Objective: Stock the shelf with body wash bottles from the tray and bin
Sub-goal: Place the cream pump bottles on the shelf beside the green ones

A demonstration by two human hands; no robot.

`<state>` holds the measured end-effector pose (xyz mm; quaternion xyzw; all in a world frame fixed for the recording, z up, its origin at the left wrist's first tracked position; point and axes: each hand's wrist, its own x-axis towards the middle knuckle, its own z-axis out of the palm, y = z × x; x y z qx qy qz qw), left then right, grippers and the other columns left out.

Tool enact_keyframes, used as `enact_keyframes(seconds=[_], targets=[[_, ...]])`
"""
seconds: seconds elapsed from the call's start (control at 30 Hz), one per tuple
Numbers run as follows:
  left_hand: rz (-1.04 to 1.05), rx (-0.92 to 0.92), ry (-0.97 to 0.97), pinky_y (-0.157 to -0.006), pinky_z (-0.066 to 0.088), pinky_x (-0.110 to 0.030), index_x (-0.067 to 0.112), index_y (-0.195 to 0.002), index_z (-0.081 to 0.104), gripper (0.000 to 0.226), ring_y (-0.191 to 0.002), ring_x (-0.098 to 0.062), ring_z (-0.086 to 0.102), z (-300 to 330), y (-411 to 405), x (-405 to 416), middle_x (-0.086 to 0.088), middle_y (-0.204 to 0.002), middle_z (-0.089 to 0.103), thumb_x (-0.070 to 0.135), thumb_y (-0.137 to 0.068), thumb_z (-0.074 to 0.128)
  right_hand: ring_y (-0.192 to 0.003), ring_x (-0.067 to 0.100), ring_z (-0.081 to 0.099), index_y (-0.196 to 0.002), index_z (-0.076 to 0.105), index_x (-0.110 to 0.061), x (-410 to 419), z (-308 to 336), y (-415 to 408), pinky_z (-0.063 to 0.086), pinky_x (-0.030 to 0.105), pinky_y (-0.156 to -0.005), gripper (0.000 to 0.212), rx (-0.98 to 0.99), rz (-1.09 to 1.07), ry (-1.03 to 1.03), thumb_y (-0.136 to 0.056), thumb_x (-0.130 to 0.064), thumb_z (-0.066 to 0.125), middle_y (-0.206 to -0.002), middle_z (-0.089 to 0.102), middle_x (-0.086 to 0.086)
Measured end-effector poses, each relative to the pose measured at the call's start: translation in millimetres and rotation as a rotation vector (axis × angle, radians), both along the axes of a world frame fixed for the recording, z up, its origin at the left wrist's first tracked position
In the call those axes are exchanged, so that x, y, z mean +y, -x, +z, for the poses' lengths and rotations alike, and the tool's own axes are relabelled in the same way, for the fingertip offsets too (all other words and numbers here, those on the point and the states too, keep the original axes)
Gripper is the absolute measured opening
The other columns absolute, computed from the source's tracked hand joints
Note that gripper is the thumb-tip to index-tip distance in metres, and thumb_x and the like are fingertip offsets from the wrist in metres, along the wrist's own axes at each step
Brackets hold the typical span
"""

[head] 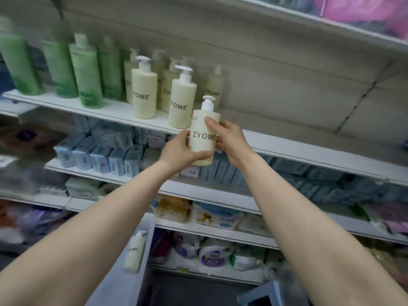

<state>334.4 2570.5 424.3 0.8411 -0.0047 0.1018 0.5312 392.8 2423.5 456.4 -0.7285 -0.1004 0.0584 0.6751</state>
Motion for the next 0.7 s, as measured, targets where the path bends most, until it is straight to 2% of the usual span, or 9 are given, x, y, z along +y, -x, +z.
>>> enact_keyframes(seconds=[0.1,0.23,0.43,0.7], targets=[[-0.013,-0.044,0.021,-0.092,0.053,-0.039,0.030,-0.118,0.052,0.063,-0.101,-0.009,0.062,12.0,-26.7,-15.3,0.011,-0.112,0.065,0.047,-0.066,0.084,-0.099,0.019,0.073,-0.125,0.060,-0.006,-15.1,16.8,-25.6,0.058,0.039,-0.091,0.050,-0.026,0.000,0.002,-0.086,-0.033,0.076,-0.110,0.074,0.005],[0.006,-0.078,0.015,-0.090,0.053,-0.041,0.027,-0.124,0.053,0.071,-0.100,-0.008,0.063,20.3,-65.0,-32.1,0.011,-0.112,0.067,0.051,-0.063,0.083,-0.103,0.020,0.071,-0.129,0.057,-0.006,-26.2,29.2,-65.4,0.056,0.042,-0.096,0.056,-0.053,-0.006,-0.012,-0.085,-0.032,0.078,-0.115,0.072,0.007],[0.049,-0.083,0.027,-0.092,0.051,-0.036,0.023,-0.128,0.050,0.070,-0.105,-0.012,0.062,21.0,-110.8,-46.6,0.006,-0.119,0.065,0.040,-0.070,0.083,-0.102,0.024,0.071,-0.128,0.057,-0.006,-32.5,27.8,-116.1,0.055,0.048,-0.097,0.053,-0.067,0.012,-0.029,-0.085,-0.031,0.077,-0.114,0.072,0.008],[0.174,-0.089,-0.009,-0.091,0.049,-0.033,0.024,-0.127,0.047,0.063,-0.106,-0.014,0.060,18.3,-146.5,-47.1,0.004,-0.121,0.063,0.032,-0.075,0.080,-0.104,0.021,0.071,-0.130,0.056,-0.012,-22.9,18.8,-162.6,0.057,0.040,-0.092,0.054,-0.096,0.101,-0.074,-0.084,-0.025,0.079,-0.115,0.072,0.007]])
